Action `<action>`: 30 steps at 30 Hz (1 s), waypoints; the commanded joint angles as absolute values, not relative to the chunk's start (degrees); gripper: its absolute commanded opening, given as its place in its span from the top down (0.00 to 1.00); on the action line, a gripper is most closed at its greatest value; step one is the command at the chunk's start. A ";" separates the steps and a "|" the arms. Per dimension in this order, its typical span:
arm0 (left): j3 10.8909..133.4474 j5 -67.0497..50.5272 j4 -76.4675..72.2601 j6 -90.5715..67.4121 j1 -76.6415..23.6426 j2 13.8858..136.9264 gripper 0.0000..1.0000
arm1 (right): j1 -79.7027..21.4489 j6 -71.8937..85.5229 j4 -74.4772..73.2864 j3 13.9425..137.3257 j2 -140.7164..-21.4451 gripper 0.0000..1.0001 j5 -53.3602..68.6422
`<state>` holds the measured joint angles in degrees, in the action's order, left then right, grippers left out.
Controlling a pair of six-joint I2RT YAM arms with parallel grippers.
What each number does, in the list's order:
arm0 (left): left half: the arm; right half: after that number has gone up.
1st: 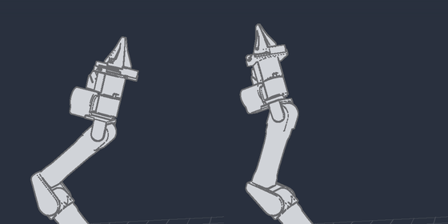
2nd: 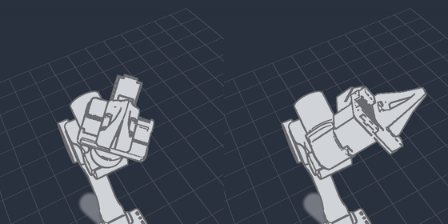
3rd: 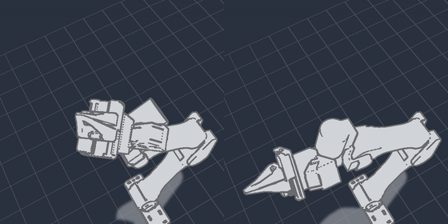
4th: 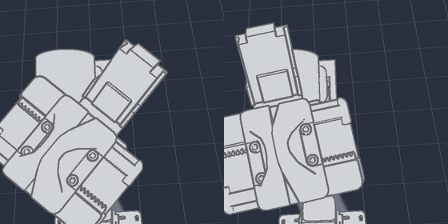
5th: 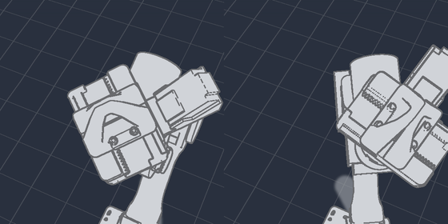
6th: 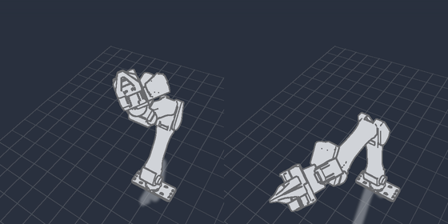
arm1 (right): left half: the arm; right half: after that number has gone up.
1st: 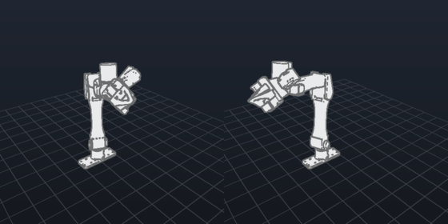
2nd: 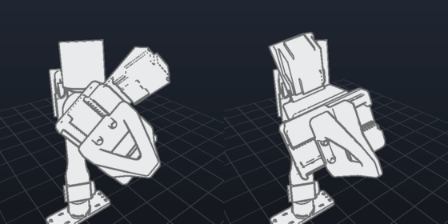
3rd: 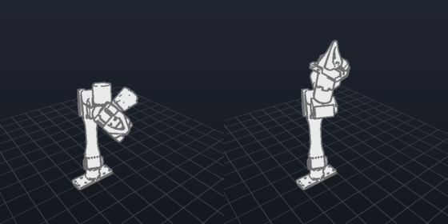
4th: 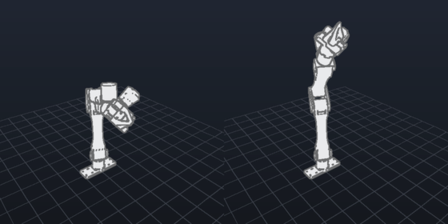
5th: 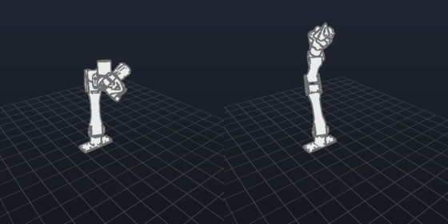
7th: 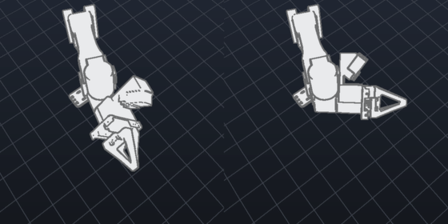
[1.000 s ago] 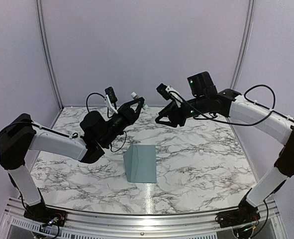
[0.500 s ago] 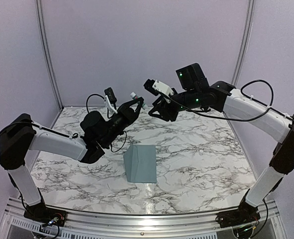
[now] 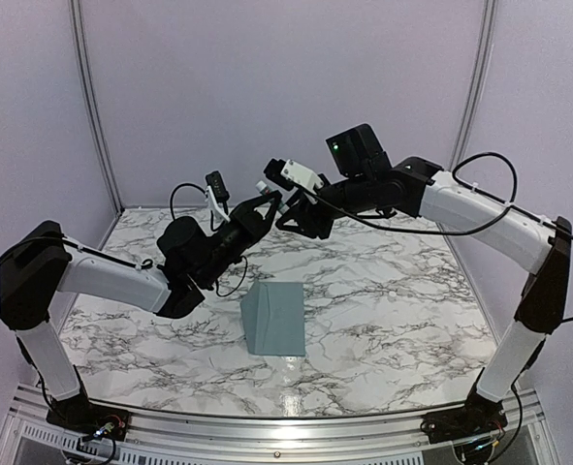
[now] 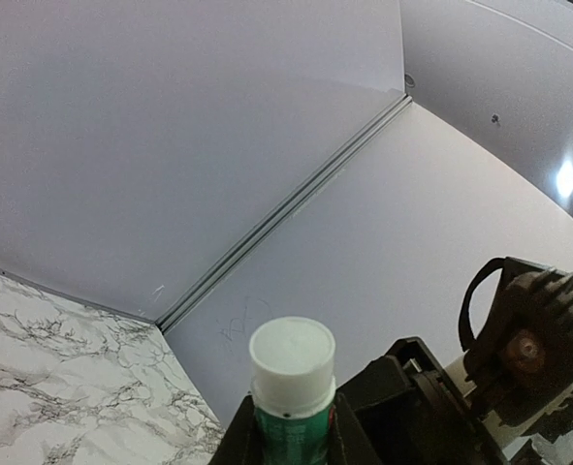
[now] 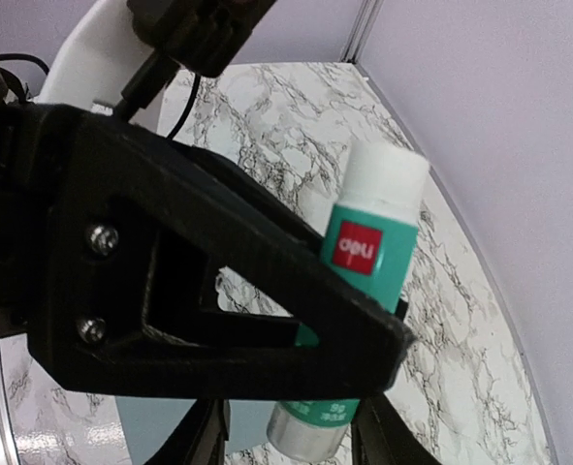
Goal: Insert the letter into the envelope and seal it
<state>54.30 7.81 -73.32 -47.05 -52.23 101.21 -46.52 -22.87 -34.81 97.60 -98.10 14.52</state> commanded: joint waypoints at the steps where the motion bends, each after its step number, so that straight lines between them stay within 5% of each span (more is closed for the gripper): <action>1: 55.38 6.65 -73.34 -47.20 -52.46 101.87 1.00 | -47.58 -23.22 -35.22 100.92 -99.04 0.63 14.21; 6: 55.20 6.90 -73.35 -46.55 -52.45 101.52 1.00 | -47.57 -21.55 -34.91 101.16 -99.32 0.72 12.24; 13: 54.81 7.68 -73.34 -45.45 -52.47 100.90 1.00 | -47.56 -19.86 -35.52 101.03 -99.58 0.65 9.94; 23: 55.30 6.68 -73.12 -46.23 -52.43 101.68 1.00 | -47.62 -20.38 -35.18 100.89 -98.68 0.89 12.98; 27: 55.96 4.64 -72.71 -46.26 -52.43 102.62 1.00 | -46.38 -21.59 -38.19 102.91 -98.67 0.91 28.25; 30: 56.16 2.41 -72.60 -45.45 -52.46 102.83 1.00 | -41.74 -18.31 -38.41 101.85 -98.70 0.92 54.52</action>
